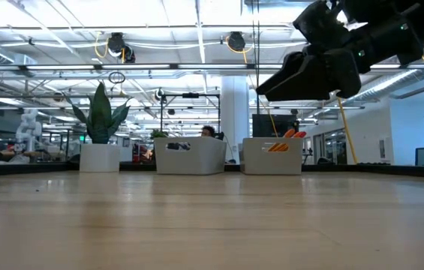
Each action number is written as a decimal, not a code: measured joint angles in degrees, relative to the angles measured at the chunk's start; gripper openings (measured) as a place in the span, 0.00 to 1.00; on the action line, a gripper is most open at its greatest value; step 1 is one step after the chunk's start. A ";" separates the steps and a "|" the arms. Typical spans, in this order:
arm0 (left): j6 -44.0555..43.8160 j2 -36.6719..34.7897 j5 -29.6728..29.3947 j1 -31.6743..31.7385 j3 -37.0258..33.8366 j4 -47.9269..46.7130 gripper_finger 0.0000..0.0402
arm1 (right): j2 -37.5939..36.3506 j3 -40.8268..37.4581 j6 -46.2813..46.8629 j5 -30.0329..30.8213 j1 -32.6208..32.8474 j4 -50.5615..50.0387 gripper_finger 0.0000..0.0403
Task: Sort crayons/erasers/pens/pencils in bins
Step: Put the blue crayon into the bottom right bin
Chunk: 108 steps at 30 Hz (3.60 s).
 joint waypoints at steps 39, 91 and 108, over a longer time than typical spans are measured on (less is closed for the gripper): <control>75.63 21.28 -5.33 30.59 -4.41 -14.14 0.52 | 0.00 0.00 2.74 0.18 -3.55 -2.48 0.72; 86.32 17.24 -37.76 36.22 1.66 21.58 0.28 | -1.38 0.02 7.16 -1.35 2.84 -14.31 0.72; 88.34 17.45 -44.38 33.64 -18.17 59.02 0.26 | -1.33 0.02 11.93 -1.43 8.72 -13.77 0.72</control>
